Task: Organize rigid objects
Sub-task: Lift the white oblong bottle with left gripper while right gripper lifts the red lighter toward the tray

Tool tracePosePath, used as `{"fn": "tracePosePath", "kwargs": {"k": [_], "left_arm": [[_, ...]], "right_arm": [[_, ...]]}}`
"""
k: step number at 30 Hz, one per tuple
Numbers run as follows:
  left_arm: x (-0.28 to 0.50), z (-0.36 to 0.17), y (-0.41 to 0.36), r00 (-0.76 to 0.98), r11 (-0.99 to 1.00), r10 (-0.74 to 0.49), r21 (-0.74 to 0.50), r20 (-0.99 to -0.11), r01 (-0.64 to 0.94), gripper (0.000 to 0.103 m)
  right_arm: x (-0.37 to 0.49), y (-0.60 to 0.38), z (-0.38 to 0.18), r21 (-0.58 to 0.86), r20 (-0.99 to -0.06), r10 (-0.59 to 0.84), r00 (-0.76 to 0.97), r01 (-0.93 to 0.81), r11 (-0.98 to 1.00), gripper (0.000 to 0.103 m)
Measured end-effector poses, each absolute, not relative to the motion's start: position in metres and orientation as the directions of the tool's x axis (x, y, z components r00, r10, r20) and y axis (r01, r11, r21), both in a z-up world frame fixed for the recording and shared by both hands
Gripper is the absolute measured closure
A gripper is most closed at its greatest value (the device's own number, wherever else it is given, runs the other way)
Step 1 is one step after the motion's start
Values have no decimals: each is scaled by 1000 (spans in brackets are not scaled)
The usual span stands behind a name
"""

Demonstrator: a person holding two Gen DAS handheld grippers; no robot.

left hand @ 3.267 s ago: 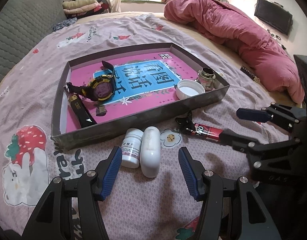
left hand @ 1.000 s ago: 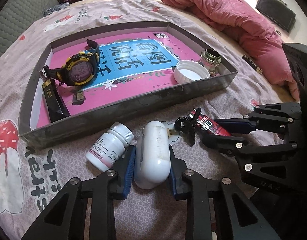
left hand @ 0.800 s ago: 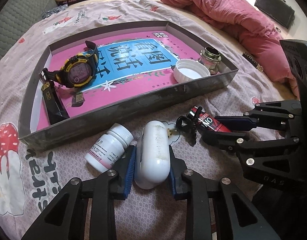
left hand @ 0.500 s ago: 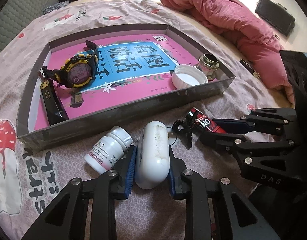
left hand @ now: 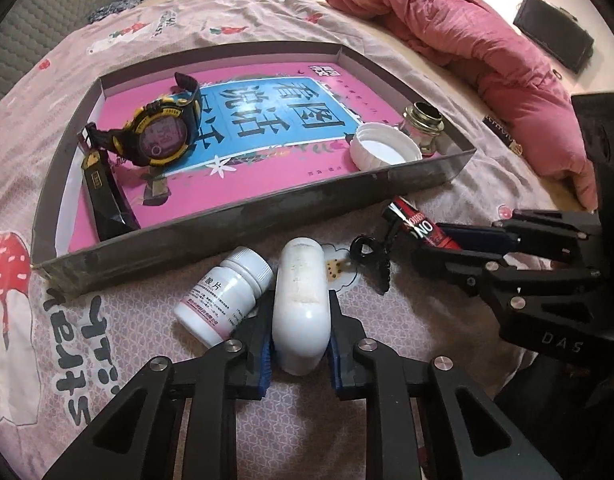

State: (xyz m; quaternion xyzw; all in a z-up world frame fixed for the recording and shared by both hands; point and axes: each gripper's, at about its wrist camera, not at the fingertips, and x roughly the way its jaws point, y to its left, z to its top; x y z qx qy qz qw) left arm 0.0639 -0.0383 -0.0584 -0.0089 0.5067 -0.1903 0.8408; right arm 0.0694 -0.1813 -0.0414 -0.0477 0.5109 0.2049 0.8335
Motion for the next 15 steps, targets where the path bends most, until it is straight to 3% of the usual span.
{"fn": "tracePosePath", "kwargs": {"k": [15], "left_arm": [[67,-60,-36,403,925,-347,-239,-847,294,82]], "right_arm": [[71,-185,-40,140,-863,296,408,-371,918,79]]}}
